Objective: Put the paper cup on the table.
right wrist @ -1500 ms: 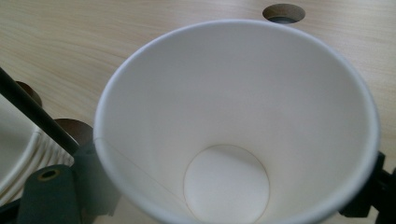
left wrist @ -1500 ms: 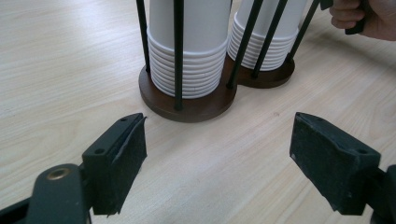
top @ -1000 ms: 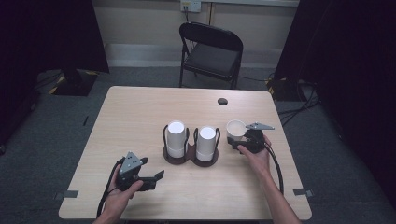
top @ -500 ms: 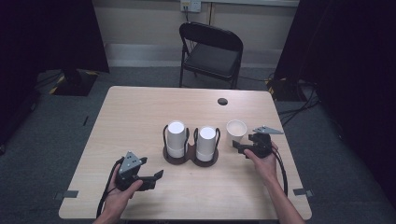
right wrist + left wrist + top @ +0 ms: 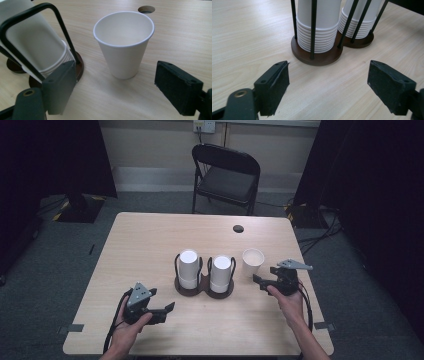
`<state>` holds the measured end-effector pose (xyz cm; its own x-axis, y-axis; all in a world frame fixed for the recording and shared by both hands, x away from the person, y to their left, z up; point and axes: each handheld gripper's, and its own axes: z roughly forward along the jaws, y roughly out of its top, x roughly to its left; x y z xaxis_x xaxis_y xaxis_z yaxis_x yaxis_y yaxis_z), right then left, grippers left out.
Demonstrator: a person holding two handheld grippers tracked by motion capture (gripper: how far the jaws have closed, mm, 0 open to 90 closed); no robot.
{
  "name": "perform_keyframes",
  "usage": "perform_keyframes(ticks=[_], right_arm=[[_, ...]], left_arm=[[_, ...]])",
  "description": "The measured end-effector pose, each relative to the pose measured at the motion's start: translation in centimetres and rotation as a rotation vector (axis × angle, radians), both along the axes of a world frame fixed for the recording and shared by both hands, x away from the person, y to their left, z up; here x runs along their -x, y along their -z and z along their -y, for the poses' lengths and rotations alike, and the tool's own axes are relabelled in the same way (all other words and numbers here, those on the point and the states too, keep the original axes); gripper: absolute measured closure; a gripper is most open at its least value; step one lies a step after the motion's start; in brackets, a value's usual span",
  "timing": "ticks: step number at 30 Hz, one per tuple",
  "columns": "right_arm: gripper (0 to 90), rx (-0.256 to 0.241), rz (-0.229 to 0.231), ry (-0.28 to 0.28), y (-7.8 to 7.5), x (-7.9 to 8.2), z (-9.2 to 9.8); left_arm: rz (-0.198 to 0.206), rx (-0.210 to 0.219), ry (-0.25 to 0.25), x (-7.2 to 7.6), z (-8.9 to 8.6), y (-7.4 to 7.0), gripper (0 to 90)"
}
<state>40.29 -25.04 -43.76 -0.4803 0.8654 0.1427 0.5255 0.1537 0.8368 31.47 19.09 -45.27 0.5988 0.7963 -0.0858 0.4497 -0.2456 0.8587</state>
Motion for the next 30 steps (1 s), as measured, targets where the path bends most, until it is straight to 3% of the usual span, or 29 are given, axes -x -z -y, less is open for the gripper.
perform_keyframes(ticks=[15,19,24,27,30], right_arm=[[17.3,-0.032,0.056,-0.025,-2.3,4.5,-0.7],[17.3,-0.053,0.061,-0.032,-2.2,5.8,-1.2],[17.3,-0.039,0.06,-0.052,-1.6,7.3,-2.0],[17.2,-0.03,0.066,-0.056,-1.3,8.3,-2.4],[17.2,-0.03,0.074,-0.065,-1.2,9.0,-2.6]], left_arm=[[-0.028,0.015,-0.019,-0.1,-0.2,0.2,16.2],[-0.022,0.011,-0.029,0.1,-0.3,0.0,16.1],[-0.028,0.006,-0.041,0.0,-0.3,0.0,16.1],[0.001,-0.016,-0.053,0.2,-0.4,-0.2,16.1],[-0.008,-0.017,-0.047,0.2,-0.4,-0.1,16.0]])
